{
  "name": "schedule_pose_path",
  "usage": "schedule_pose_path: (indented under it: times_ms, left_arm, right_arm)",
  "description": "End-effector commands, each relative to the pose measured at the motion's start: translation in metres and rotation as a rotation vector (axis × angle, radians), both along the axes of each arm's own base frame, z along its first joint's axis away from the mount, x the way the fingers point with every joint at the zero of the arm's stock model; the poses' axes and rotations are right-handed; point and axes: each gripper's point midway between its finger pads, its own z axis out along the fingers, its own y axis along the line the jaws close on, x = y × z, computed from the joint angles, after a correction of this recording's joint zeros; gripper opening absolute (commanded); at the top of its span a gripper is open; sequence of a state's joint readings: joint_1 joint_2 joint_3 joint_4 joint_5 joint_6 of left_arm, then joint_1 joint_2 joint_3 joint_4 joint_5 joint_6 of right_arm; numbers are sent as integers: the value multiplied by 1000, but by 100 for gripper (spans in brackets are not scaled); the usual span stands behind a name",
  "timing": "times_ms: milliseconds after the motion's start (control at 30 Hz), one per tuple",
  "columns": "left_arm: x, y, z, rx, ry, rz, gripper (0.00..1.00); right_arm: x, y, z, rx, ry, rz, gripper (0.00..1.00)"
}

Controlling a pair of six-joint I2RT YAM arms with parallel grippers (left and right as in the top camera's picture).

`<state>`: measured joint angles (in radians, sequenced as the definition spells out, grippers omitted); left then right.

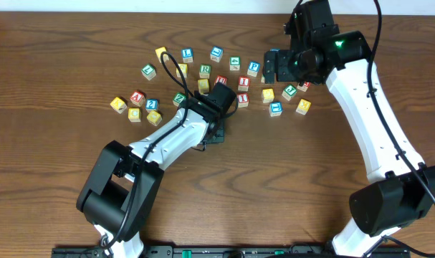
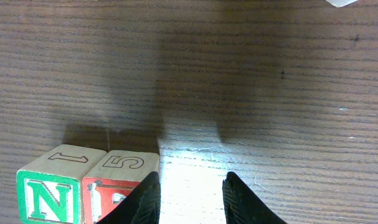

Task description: Spell out NEURIPS

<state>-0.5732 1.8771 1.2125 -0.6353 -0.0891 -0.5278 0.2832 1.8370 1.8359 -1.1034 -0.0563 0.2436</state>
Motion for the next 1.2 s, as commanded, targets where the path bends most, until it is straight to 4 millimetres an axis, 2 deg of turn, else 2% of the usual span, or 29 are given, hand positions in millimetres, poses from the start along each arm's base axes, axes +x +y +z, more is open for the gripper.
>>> schedule_pose_path:
  times_ms: [0, 900, 1167]
  left_arm:
    - [0, 3, -3, 18, 4, 18, 33]
    - [-1, 0, -1, 9, 12, -19, 33]
    - [4, -3, 20, -18, -32, -29, 33]
  right_arm:
    - [-1, 6, 12, 5, -30, 25, 99]
    - [-1, 6, 12, 5, -30, 25, 99]
    - [-1, 6, 12, 5, -30, 25, 99]
